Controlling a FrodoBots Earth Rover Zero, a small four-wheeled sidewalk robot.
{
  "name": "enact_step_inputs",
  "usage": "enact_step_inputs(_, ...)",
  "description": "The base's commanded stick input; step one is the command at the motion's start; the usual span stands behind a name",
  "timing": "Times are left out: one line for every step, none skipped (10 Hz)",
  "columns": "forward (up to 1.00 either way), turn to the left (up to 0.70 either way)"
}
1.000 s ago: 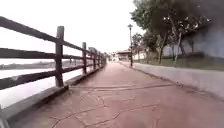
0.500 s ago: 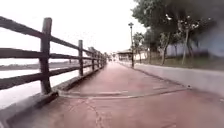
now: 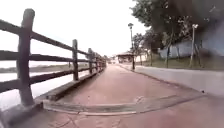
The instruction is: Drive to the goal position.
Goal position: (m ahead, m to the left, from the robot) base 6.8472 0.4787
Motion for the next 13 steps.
enact_step_inputs(1.00, 0.00)
enact_step_inputs(1.00, 0.00)
enact_step_inputs(1.00, 0.00)
enact_step_inputs(1.00, 0.00)
enact_step_inputs(1.00, 0.00)
enact_step_inputs(1.00, 0.00)
enact_step_inputs(1.00, 0.00)
enact_step_inputs(1.00, 0.00)
enact_step_inputs(1.00, 0.00)
enact_step_inputs(1.00, 0.00)
enact_step_inputs(1.00, 0.00)
enact_step_inputs(1.00, 0.00)
enact_step_inputs(1.00, 0.00)
